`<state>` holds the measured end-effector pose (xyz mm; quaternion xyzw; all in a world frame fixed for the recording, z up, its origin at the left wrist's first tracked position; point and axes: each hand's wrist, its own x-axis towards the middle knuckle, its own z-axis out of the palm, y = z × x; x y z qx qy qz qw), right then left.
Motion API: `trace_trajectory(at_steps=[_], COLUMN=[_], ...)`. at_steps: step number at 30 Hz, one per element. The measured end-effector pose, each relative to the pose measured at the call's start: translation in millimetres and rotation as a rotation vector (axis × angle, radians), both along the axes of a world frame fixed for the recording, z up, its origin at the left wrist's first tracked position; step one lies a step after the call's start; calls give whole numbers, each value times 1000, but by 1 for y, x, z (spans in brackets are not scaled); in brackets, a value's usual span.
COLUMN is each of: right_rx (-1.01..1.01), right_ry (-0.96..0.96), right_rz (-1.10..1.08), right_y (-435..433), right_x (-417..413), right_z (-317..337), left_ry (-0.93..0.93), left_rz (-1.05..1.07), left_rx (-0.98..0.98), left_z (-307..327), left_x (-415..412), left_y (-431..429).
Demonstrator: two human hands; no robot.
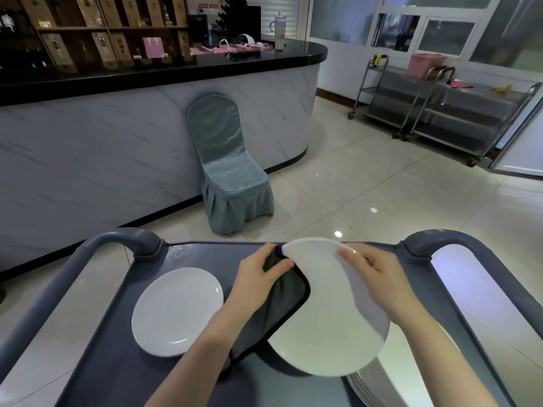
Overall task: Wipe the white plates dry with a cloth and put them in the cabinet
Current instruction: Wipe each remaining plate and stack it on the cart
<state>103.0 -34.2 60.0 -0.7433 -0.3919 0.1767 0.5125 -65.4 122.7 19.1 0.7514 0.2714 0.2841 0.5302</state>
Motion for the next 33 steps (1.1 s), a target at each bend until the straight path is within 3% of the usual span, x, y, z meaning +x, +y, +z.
trace_trajectory(at_steps=[2, 5, 7, 11, 14, 17, 21, 24, 28, 33], right_rx=[99, 76, 25, -73, -61, 72, 381, 310, 91, -238], right_ry=[115, 114, 77, -42, -94, 12, 355, 380, 264, -187], right_rz=[-142, -172, -105, 105, 111, -63, -510, -542, -253, 234], right_y=[-2, -3, -3, 5, 10, 12, 26, 24, 9, 20], right_x=[6, 6, 4, -8, -12, -7, -34, -51, -20, -4], right_z=[-2, -3, -2, 3, 3, 1, -22, -43, -40, -6], left_ry=[-62, -86, -95, 43, 116, 12, -85, -124, -23, 152], left_rz=[82, 188, 205, -22, -64, 131, 552, 557, 435, -91], left_rx=[-146, -224, -177, 51, 106, -71, -477, -547, -205, 190], left_z=[-12, -18, -14, -1, 2, -5, -23, -25, -20, -4], left_x=[-8, -7, -6, -2, 2, 1, 11, 8, -10, -5], left_y=[-12, -21, -11, 11, 19, 14, -16, -12, 10, 13])
